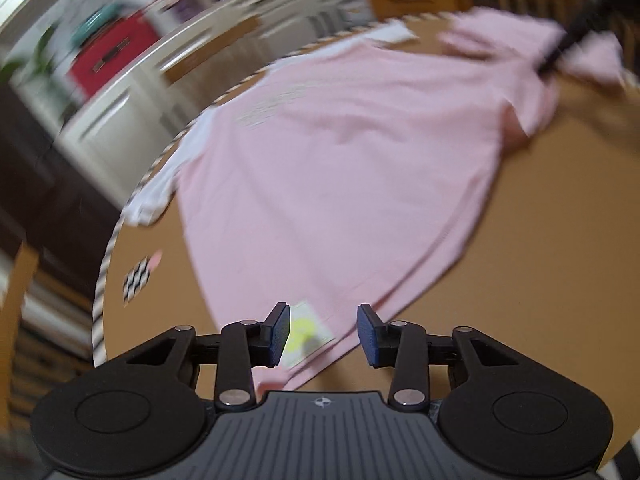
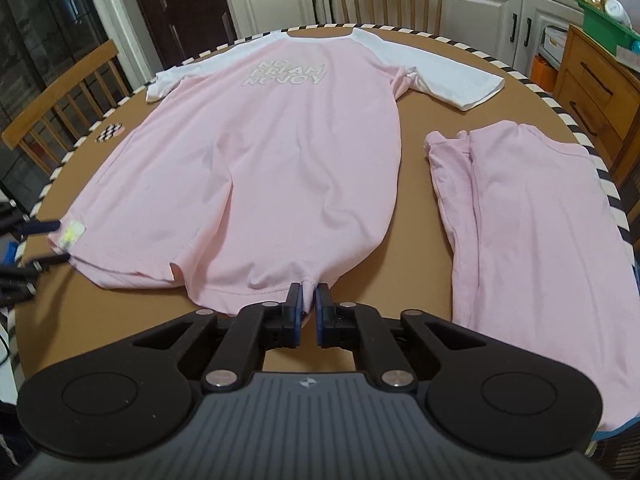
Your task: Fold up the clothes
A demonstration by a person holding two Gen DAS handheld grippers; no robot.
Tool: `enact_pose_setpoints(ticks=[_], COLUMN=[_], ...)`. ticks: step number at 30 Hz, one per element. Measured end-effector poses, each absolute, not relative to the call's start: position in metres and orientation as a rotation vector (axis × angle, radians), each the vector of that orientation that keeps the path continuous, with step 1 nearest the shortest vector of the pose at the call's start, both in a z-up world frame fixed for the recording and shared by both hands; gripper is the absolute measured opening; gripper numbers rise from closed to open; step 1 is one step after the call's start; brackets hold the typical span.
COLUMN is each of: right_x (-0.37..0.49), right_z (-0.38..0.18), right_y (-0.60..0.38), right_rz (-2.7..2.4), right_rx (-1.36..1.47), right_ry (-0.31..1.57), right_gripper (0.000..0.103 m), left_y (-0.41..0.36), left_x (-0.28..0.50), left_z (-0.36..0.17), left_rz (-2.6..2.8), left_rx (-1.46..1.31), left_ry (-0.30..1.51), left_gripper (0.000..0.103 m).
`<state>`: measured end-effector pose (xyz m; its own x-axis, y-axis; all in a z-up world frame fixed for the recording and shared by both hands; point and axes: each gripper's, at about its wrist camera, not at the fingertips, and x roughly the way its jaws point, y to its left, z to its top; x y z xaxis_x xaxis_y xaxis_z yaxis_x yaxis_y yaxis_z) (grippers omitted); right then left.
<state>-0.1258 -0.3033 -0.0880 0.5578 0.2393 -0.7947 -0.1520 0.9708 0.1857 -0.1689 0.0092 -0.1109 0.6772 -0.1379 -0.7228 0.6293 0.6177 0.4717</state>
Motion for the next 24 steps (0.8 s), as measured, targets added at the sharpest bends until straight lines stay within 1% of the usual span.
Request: enact_pose_setpoints(ticks=[3,8,12,16,24], right_x=[-0.126,-0.126,-0.126,-0.126,-0.127], right_z=[-0.085,-0.081,-0.081,-0.080,-0.082], right_y=[-0.306,-0.311,-0.313,-0.314,-0.317], right_rz=[0.231,0.234,0.238,0.240,0.239], right_rx=[0.130,0.160,0.173,0.188,0.197], right_ry=[0.948,0.952,0.953,0.951,0.966], right_gripper=[0.006,0.006,0.006,0.006,0.007], left_y=[-0.004,-0.016,-0.015,-0.010,0.000], left_x=[-0.171,-0.173,-0.187,-0.184,-0.179], left_z=[-0.121,-0.133,-0.143,-0.147,-0.147], left_rz=[-0.494,-0.487,-0.514,-0.507,-0.494], left_rx=[0.850,0.986,1.140,1.199,1.250], left_ry=[0.659,0.593,0.534,0.529,0.533], left_gripper=[0.041,0.032,0.032,0.040,0.046])
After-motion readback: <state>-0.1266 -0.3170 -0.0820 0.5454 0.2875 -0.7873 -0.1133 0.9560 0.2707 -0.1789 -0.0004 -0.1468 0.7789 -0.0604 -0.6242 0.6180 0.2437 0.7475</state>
